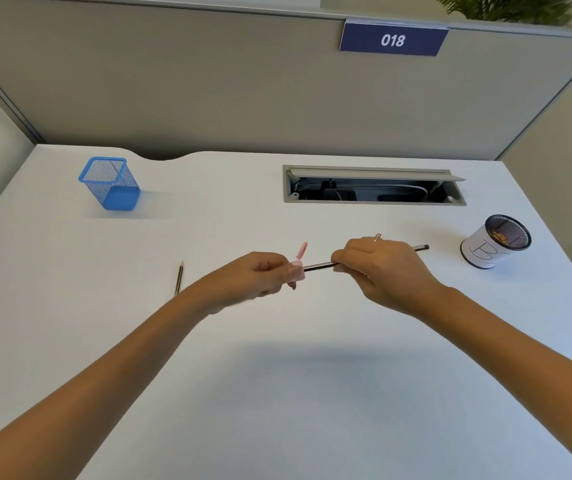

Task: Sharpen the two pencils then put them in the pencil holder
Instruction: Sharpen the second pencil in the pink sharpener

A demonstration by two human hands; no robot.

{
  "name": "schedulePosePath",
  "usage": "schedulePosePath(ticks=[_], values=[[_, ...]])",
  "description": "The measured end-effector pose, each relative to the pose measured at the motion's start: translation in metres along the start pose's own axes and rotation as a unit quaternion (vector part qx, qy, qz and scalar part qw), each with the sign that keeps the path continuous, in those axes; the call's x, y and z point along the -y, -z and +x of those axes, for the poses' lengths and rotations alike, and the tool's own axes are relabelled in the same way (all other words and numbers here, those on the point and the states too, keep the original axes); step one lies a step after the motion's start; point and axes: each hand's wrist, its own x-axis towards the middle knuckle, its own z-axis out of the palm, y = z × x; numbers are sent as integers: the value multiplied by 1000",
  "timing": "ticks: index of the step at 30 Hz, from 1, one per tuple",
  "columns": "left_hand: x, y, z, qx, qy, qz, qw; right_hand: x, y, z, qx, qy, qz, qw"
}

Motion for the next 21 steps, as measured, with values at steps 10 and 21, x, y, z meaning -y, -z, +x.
schedulePosePath(ticks=[10,21], values=[[31,-2,3,-137,-285,395,863,13,3,4,281,-234,340,866],[4,-6,-11,109,79,-164,977,17,1,-4,-8,55,-22,998]])
